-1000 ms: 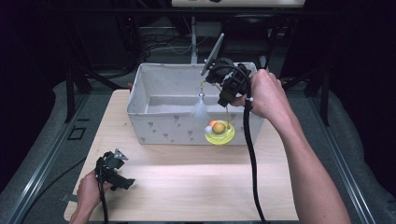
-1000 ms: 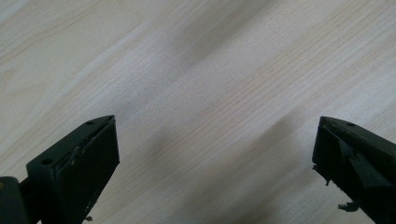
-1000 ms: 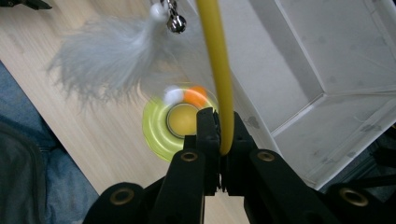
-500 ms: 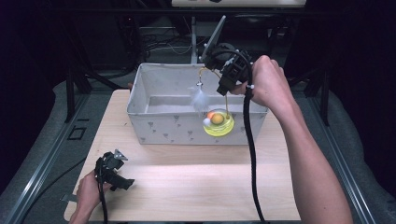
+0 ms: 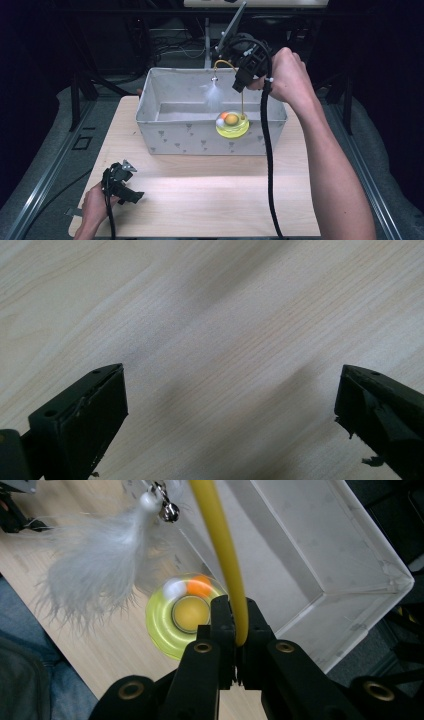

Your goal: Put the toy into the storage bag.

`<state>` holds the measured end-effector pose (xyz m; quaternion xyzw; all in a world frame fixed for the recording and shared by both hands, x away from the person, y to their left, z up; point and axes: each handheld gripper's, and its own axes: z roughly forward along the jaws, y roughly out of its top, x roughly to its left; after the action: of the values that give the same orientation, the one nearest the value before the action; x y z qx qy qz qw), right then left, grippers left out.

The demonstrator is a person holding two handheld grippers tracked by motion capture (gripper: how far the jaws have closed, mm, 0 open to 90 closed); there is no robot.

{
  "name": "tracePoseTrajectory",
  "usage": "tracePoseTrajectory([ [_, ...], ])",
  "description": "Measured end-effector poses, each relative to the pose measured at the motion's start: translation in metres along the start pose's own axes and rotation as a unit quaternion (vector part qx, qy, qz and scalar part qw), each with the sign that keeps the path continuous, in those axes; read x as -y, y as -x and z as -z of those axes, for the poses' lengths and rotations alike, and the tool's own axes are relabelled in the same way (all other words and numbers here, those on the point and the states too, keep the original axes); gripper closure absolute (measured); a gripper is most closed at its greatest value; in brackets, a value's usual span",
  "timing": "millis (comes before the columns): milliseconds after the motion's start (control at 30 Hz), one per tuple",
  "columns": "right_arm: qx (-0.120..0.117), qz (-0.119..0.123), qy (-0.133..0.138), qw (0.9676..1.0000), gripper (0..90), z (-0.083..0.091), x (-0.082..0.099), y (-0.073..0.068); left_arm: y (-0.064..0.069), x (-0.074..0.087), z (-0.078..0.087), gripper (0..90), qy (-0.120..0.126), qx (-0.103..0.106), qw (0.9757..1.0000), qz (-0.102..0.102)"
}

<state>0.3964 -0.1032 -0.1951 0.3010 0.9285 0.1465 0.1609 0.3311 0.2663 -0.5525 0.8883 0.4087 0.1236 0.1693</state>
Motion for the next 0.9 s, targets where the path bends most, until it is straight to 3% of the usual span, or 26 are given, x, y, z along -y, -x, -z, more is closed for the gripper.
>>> tracePoseTrajectory([
  [567,0.019,-0.035,-0.001,0.9992,88.2,0.005,-0.005,0.029,0.0,0.001,-0.001,0.6,0.001,0.002,1.0,0.003],
  [900,0.033,-0.057,-0.001,0.9978,88.2,-0.002,-0.005,0.047,0.0,0.0,-0.001,0.6,0.001,0.005,1.0,0.0],
])
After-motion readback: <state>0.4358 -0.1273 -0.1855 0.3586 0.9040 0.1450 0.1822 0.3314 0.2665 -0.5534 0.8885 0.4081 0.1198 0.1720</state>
